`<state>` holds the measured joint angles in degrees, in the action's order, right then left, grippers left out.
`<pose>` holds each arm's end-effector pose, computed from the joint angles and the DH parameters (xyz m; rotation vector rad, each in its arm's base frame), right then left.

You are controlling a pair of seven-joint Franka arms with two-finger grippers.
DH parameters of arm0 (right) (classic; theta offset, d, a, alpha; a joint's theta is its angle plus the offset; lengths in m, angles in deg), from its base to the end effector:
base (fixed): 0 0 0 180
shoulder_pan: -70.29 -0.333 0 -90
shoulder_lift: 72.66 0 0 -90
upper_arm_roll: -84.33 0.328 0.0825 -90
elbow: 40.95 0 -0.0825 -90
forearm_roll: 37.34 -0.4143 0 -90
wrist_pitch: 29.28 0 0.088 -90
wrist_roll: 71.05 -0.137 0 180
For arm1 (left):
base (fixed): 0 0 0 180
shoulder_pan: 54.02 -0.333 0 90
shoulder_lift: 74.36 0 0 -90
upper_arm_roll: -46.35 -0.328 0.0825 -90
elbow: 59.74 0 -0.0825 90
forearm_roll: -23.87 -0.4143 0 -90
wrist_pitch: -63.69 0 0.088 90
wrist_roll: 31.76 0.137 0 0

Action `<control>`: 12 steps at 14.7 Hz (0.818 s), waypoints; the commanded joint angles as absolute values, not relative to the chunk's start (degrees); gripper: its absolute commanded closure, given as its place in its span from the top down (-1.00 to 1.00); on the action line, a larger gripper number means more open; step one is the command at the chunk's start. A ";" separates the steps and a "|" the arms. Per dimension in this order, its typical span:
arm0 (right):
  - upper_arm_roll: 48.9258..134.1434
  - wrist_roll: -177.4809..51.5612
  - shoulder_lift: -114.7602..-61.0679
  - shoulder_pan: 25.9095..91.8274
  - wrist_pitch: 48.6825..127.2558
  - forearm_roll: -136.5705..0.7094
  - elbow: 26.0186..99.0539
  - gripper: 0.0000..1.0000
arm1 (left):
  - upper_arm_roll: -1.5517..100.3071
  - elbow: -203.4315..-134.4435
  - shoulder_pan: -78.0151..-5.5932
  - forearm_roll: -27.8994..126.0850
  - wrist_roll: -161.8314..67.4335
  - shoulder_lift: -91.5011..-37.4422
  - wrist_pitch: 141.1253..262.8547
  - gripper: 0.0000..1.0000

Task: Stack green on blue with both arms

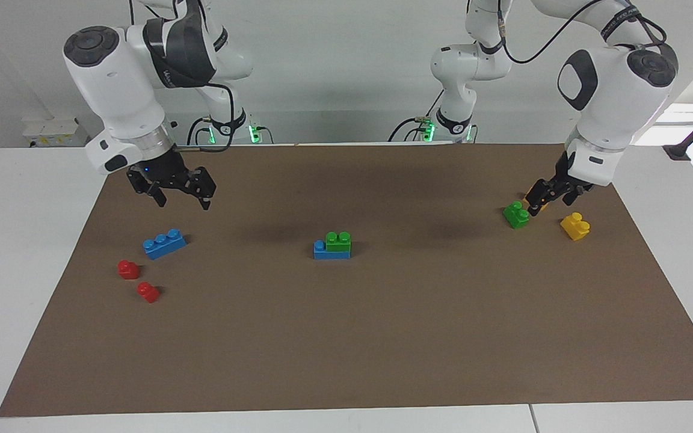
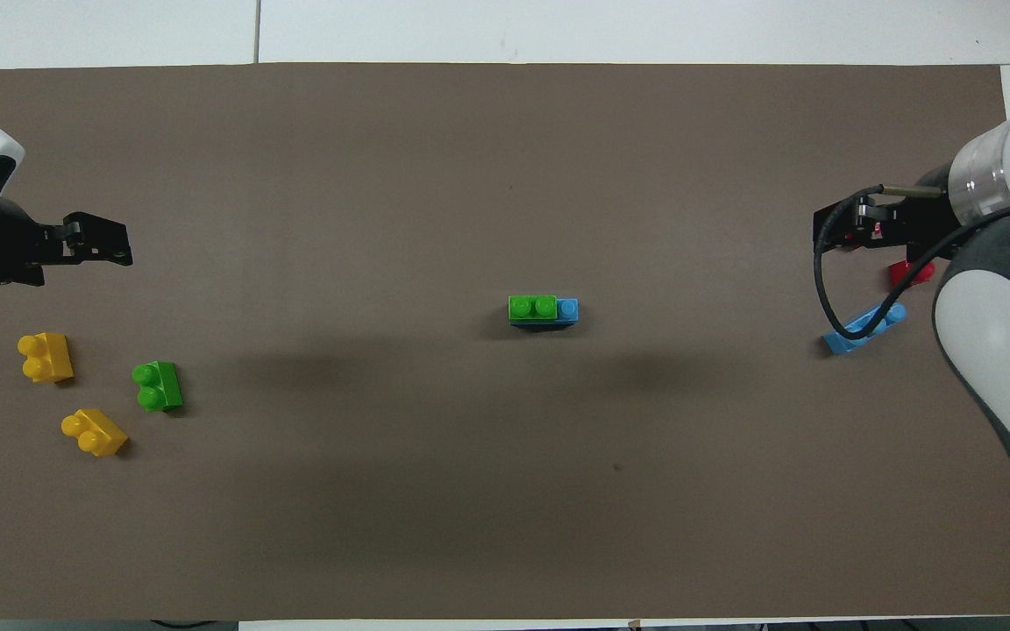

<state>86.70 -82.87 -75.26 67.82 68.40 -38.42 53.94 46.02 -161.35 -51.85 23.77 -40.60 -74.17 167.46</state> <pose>0.6049 0.0531 0.5481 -3.1147 0.1939 -0.0005 0.5984 -0.0190 0.5229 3.1338 0.1911 0.0540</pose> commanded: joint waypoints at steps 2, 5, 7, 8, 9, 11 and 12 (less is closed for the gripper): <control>87.06 -79.13 -72.66 70.46 63.81 -37.60 52.83 0.98 | 46.09 -161.96 -52.09 24.75 -32.65 -78.22 162.84 1.00; 86.97 -77.48 -72.57 71.96 57.40 -37.60 48.79 0.98 | 46.26 -161.96 -51.82 24.31 -30.71 -80.07 161.09 1.00; 86.62 -75.88 -70.74 72.66 55.89 -37.52 49.05 0.98 | 46.26 -161.96 -51.82 24.22 -30.61 -80.86 160.11 1.00; 86.62 -75.71 -70.38 73.10 55.19 -37.52 49.22 0.98 | 46.44 -161.69 -51.91 24.22 -30.70 -81.03 159.76 1.00; 86.62 -75.36 -70.11 73.80 54.92 -37.52 49.31 0.98 | 46.44 -161.52 -51.91 24.31 -31.05 -81.12 159.41 1.00; 86.71 -74.91 -70.20 74.77 55.18 -37.52 49.14 0.97 | 46.44 -161.60 -51.65 24.48 -31.40 -81.21 159.76 1.00; 86.62 -74.91 -70.20 74.86 55.45 -37.52 49.14 0.96 | 46.44 -161.69 -51.65 24.66 -31.40 -81.21 159.93 1.00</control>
<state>86.29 -76.60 -70.38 73.75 55.72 -38.39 49.23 46.50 -161.32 -51.84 23.78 -31.83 -80.38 160.49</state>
